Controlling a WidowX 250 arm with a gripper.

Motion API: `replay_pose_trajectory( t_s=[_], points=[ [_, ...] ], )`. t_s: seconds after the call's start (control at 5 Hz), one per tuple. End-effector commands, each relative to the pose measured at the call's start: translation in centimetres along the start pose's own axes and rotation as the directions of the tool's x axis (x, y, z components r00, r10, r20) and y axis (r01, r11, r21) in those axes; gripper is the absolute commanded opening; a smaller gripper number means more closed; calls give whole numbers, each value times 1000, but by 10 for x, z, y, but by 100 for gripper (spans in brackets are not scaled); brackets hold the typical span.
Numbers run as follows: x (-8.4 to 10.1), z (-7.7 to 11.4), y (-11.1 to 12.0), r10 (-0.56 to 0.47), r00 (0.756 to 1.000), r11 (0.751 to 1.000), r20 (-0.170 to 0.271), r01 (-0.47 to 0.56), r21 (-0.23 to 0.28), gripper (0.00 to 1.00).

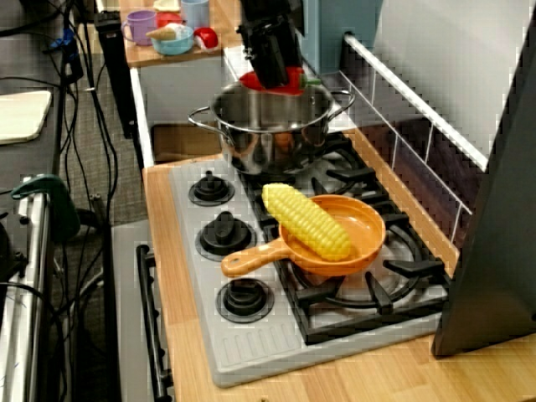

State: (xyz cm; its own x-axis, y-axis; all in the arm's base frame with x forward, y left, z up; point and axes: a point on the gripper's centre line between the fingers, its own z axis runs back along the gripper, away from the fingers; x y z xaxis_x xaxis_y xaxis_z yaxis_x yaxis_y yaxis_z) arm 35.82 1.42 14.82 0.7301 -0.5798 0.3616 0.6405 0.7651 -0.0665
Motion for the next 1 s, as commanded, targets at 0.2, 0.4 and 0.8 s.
replay_pose_trajectory(
  t_s=[0.2,0.4,0.8],
  points=[
    [30,11,-29,-86,996,995,37,84,45,0],
    [38,2,-37,-110,993,992,33,108,58,0],
    [58,-15,-62,-164,986,984,12,162,78,0]
  ],
)
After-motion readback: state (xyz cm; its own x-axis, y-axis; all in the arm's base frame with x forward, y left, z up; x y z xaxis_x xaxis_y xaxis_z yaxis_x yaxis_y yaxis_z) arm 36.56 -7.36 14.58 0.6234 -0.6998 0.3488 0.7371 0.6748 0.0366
